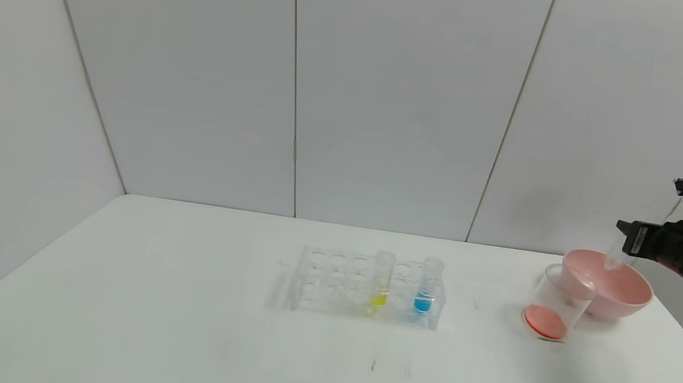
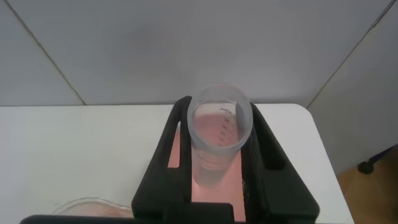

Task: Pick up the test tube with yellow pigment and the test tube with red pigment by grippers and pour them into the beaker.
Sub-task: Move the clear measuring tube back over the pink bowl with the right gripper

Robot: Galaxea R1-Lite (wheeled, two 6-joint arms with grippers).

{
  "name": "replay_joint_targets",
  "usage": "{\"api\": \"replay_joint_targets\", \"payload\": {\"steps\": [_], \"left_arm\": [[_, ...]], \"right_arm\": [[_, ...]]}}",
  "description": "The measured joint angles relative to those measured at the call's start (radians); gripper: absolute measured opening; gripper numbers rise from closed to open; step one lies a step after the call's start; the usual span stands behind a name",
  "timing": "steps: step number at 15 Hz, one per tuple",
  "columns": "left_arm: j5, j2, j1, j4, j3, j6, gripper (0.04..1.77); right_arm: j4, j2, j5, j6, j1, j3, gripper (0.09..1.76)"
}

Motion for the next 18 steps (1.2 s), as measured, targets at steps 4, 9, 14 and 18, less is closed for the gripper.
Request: {"api": "replay_joint_targets", "payload": {"steps": [4,9,14,18], "left_arm": [[0.000,0.000,0.000,0.000,0.000,0.000,1.72],[0.000,0.000,0.000,0.000,0.000,0.000,1.72],[0.000,0.000,0.000,0.000,0.000,0.000,1.72],[0.000,0.000,0.000,0.000,0.000,0.000,1.72]], "right_arm": [[-0.013,0.068,-0.001,-0.001,0.001,-0.012,0.51],[-0.013,0.091,0.007,-0.003,0.000,-0.022,0.51],[-0.013,0.090,0.033,-0.005,-0.007,-0.016,0.51],[-0.014,0.085,0.043,-0.007,-0.010,-0.005,0.99]]}}
